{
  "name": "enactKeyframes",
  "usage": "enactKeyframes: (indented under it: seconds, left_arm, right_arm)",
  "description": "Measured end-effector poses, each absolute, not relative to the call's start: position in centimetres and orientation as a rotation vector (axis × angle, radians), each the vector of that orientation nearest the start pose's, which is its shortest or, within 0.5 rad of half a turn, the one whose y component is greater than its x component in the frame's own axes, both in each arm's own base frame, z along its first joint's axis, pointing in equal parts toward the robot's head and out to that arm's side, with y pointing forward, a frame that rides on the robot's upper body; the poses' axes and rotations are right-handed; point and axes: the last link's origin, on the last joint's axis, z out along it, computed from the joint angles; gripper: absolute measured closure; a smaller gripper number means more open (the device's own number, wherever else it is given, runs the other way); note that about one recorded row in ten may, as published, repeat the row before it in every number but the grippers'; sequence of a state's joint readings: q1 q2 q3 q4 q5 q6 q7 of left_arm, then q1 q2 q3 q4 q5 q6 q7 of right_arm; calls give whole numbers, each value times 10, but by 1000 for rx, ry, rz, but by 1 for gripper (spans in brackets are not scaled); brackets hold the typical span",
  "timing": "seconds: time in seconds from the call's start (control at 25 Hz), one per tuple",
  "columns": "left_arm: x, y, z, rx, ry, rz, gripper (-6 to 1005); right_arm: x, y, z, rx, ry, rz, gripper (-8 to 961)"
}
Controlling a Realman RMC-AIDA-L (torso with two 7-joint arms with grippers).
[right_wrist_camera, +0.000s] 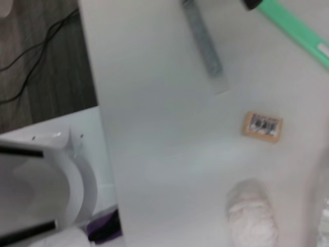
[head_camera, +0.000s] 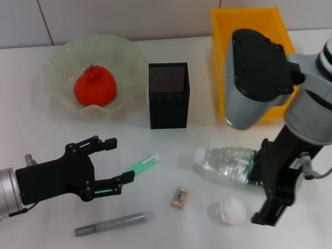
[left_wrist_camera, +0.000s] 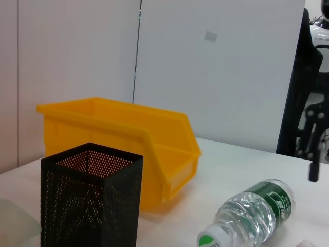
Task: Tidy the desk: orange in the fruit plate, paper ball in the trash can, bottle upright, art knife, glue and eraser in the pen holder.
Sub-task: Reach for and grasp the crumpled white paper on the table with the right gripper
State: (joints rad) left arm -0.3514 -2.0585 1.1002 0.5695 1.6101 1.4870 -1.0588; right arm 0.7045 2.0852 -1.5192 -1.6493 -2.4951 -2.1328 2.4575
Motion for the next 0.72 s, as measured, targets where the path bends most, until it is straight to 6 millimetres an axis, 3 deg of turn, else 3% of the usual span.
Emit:
enactKeyframes:
  seconds: [0.16, 0.72]
  left_arm:
    - [-279, 281, -35, -2744, -379, -776, 132]
    - [-279, 280, -37, -2752, -378, -770, 133]
  right_arm:
    - [114, 287, 3, -2936, 530, -892, 122]
    - [126, 281, -30, -2854, 438, -1014, 140]
